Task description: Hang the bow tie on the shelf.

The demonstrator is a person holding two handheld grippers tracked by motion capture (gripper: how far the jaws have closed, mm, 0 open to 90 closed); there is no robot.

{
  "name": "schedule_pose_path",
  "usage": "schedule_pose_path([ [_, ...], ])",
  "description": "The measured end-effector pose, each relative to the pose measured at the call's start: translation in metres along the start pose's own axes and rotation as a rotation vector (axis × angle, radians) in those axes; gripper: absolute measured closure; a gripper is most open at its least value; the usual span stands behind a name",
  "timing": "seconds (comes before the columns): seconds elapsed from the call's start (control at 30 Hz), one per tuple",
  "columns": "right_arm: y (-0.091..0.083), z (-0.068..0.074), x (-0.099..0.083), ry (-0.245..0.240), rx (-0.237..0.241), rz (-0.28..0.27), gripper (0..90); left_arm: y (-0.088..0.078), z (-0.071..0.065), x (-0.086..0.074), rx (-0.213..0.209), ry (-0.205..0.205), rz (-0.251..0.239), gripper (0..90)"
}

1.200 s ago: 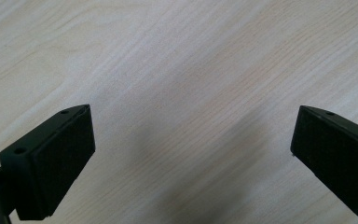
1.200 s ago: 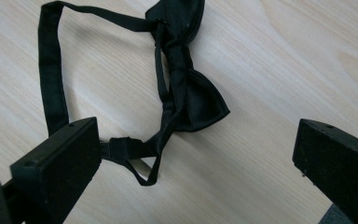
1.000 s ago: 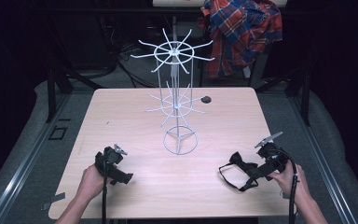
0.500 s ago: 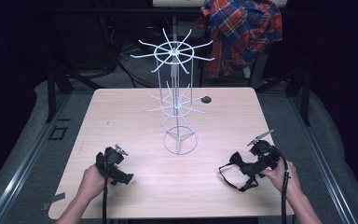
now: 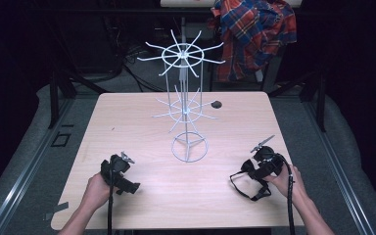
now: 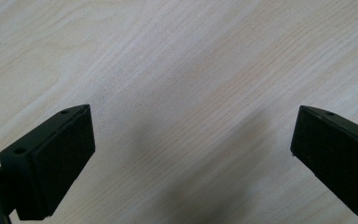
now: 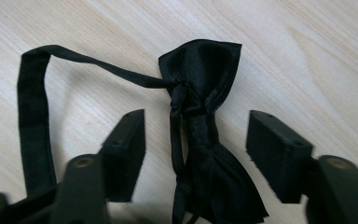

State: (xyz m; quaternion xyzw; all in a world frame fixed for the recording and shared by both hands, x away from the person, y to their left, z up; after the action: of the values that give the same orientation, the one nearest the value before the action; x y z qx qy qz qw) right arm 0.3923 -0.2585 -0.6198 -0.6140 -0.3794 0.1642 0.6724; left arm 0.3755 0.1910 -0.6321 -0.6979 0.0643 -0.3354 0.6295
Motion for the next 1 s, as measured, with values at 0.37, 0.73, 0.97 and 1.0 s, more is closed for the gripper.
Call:
schedule_pose_path([
  [0.37,0.010,-0.001,-0.002,-0.004,-0.039,0.039,71.5,0.000,-0.001,-0.001,0.002,0.006,0.007,0.0],
  [0.73,0.004,0.000,0.001,0.027,-0.055,-0.004,74.9,-0.001,0.000,-0.001,0.000,0.010,0.005,0.0],
  [0.97,-0.016,0.005,0.014,0.026,-0.063,-0.083,74.8,0.000,-0.002,0.000,-0.002,0.008,0.002,0.0],
  [1.0,-0.019,0.005,0.016,0.021,-0.066,-0.091,74.8,0.000,-0.002,0.000,-0.002,0.008,0.002,0.0],
])
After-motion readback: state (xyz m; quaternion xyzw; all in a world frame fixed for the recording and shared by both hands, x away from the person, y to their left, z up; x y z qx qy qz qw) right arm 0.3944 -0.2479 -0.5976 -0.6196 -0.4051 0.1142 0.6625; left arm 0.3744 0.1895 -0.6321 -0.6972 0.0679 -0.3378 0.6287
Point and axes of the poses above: each handheld gripper's, and its own axes: y roughly forward along the jaws, x roughly out of its top, z roughly to its left, the point moved 9 cm from there along y, roughly forward along the jaws, and after that the axes turned 7 degrees about -y, right-handed, at the moved point
